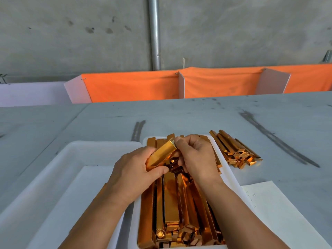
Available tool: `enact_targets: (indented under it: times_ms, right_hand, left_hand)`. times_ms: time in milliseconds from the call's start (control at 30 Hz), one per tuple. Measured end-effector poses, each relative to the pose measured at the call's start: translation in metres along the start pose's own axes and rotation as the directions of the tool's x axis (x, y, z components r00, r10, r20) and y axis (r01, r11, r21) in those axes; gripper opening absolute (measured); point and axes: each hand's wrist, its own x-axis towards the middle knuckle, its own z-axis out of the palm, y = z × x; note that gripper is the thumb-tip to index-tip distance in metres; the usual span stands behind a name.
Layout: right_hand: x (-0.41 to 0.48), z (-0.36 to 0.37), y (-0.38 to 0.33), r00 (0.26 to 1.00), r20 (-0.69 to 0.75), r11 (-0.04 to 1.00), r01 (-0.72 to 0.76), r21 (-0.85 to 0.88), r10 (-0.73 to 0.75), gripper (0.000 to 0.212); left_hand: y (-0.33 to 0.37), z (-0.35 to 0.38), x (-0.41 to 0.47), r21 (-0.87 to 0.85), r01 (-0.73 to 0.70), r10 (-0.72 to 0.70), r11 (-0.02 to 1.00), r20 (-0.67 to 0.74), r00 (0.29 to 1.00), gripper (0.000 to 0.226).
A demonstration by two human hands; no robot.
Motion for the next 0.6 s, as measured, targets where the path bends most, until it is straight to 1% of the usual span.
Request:
enact_targets:
  times_ms: [67,167,233,300,400,433,533,600]
  right_hand:
    - [0.0,0.0,0.001,1.0,-0.003,1.0,-0.007,-0.012,0.007,0.028]
    - [0.0,0.0,0.002,0.999,-0.009,0.999,-0.034,0.007,0.035,0.027]
    - [0.0,0.0,0.002,0.999,-0.01,0.999,-0.039,0.009,0.039,0.027]
    - [-0.001,0.0,0.001,0.999,-0.006,0.999,-0.035,0.007,0.035,0.027]
    - [-0.003,0.0,0.0,1.0,0.014,1.0,-0.021,0.013,0.021,0.027]
    - [-0.003,0.001,0.0,1.0,0.022,0.999,-0.014,0.029,0.014,0.026]
    - [-0.004,0.001,-0.002,1.0,0.014,0.997,0.019,0.07,-0.02,0.015]
    - [-0.004,0.0,-0.002,0.997,-0.011,0.996,0.072,0.051,-0.072,0.009]
  left_hand:
    - [0.001,0.001,0.001,0.118,-0.04,0.043,0.992,-0.019,0.999,0.039]
    - [0.002,0.004,0.001,0.24,-0.091,0.102,0.966,-0.034,0.994,0.05]
    - [0.003,0.006,0.0,0.264,-0.096,0.11,0.96,-0.042,0.993,0.06]
    - [0.004,0.008,-0.001,0.289,-0.091,0.107,0.953,-0.039,0.993,0.064]
    - [0.004,0.01,0.0,0.313,-0.082,0.098,0.946,-0.034,0.995,0.054]
    - [0.004,0.01,0.0,0.314,-0.079,0.094,0.946,-0.032,0.995,0.054]
    - [0.003,0.01,0.001,0.288,-0.051,0.066,0.956,-0.041,0.997,0.064]
    - [0.002,0.01,0.003,0.282,-0.015,0.03,0.959,-0.049,0.998,0.065]
